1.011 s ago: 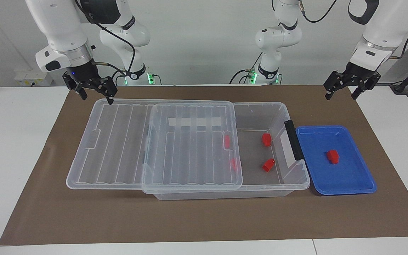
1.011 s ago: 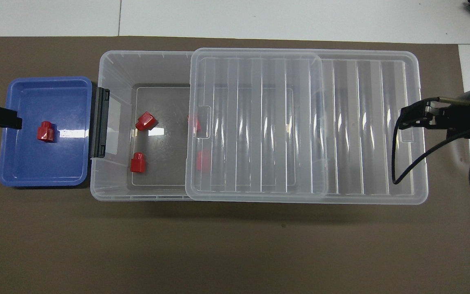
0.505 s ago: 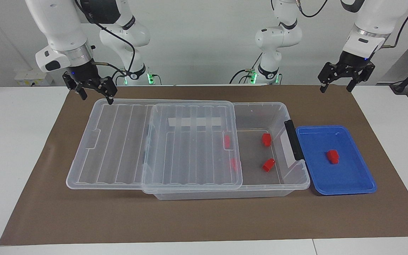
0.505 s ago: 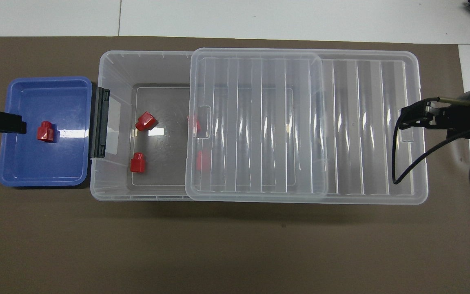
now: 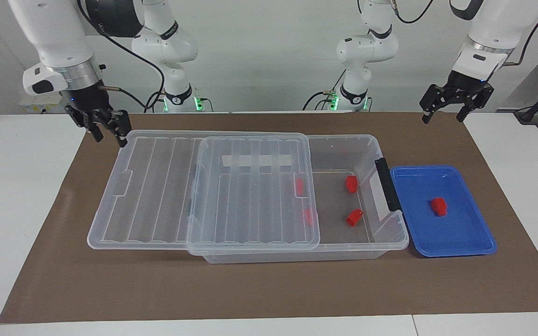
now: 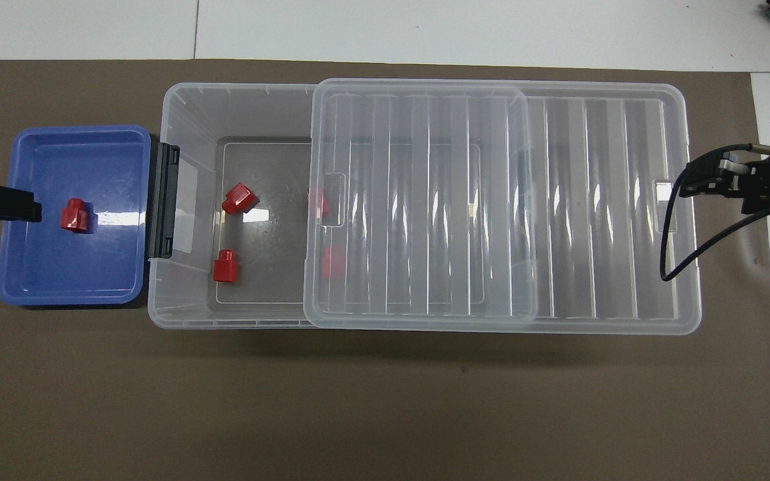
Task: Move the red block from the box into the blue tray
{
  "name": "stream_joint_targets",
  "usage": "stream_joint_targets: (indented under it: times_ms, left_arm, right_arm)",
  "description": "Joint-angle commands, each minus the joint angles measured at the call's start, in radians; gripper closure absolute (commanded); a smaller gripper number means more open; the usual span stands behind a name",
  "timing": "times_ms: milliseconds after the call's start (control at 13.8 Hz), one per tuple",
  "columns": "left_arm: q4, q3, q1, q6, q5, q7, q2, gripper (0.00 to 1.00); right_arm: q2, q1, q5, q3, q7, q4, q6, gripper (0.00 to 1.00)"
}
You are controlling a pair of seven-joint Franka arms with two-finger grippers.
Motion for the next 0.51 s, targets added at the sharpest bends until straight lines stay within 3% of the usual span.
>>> stream_joint_targets:
  times_ms: [0, 433]
  left_arm:
    - [-0.024, 0.012, -0.009, -0.009, -0.007, -0.003, -0.02, 0.0]
    - [-0.024, 0.012, -0.009, -0.009, -0.007, -0.003, -0.022, 0.0]
  right_arm:
    - [-0.014, -0.066, 0.014, 0.005, 0.004, -0.113, 0.146, 1.0]
    - [0.124, -0.163, 0.013, 0.006, -0.093, -0.137, 0.285, 1.0]
